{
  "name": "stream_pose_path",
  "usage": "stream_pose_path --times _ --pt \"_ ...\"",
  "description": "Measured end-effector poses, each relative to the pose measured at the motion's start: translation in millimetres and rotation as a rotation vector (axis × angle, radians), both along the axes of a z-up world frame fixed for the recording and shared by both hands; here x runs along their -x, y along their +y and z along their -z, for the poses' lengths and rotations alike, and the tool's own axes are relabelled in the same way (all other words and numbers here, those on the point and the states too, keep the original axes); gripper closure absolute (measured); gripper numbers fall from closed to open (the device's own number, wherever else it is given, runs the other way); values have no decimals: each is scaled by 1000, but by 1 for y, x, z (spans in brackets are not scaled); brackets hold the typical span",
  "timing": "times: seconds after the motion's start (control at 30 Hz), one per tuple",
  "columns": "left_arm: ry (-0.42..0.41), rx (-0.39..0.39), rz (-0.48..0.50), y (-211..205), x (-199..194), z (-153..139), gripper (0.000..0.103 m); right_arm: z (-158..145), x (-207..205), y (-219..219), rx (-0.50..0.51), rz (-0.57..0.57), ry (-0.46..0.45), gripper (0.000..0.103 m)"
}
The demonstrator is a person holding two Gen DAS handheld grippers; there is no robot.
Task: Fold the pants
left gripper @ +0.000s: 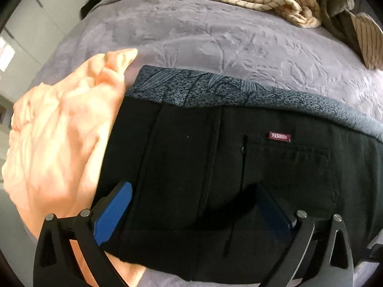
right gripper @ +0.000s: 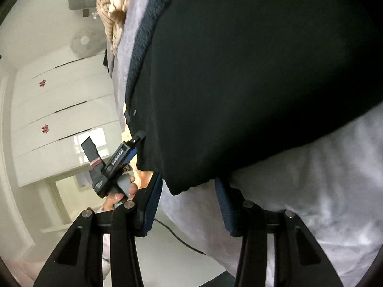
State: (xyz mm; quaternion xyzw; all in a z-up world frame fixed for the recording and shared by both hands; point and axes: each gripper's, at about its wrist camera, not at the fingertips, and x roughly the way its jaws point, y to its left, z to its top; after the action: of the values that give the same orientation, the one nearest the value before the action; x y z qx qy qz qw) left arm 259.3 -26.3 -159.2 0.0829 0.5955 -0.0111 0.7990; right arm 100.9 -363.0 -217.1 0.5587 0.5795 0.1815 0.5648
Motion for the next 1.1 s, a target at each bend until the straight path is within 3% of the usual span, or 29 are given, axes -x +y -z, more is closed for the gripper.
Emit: stream_pose_path --times 0.2,0.23,0.27,0.33,0.37,0.47,0.53,0.6,0.63,0.77,0.83,0.9,0.93,0.97,1.0,1.1 --pt "-19 20 30 4 2 0 0 0 11 7 -46 88 6 51" --pt "-20 19 34 4 1 2 0 0 7 7 -42 91 15 56" --pt "-19 19 39 4 0 1 0 -1 3 7 -32 89 19 77" --pt "-14 21 45 4 0 0 0 -11 1 7 11 79 17 89" --pt "-15 23 48 5 2 -1 0 -25 1 6 12 95 -31 92" --pt "-23 26 59 6 2 0 0 -53 7 8 171 16 -116 94" --pt "-24 22 59 5 1 1 0 -36 14 8 272 -46 -46 95" --pt "-25 19 58 5 2 0 0 -18 28 -3 205 1 20 94" --pt "-26 20 59 5 2 1 0 -18 33 -9 209 22 33 91" --pt "-32 13 57 3 2 2 0 -31 35 -33 219 124 -18 57" --pt "-28 11 54 2 2 2 0 -29 27 -41 205 162 -15 56" --pt "-25 10 54 2 2 1 0 -19 19 -43 199 171 21 56" --pt "-21 10 54 2 1 1 0 -13 15 -45 182 189 51 61" --pt "-19 11 54 2 1 0 0 -13 14 -45 178 204 70 86" --pt "-18 11 56 2 1 0 0 -18 14 -48 192 214 77 87" --pt "-35 13 67 3 3 2 0 -50 15 -46 285 159 -58 89"
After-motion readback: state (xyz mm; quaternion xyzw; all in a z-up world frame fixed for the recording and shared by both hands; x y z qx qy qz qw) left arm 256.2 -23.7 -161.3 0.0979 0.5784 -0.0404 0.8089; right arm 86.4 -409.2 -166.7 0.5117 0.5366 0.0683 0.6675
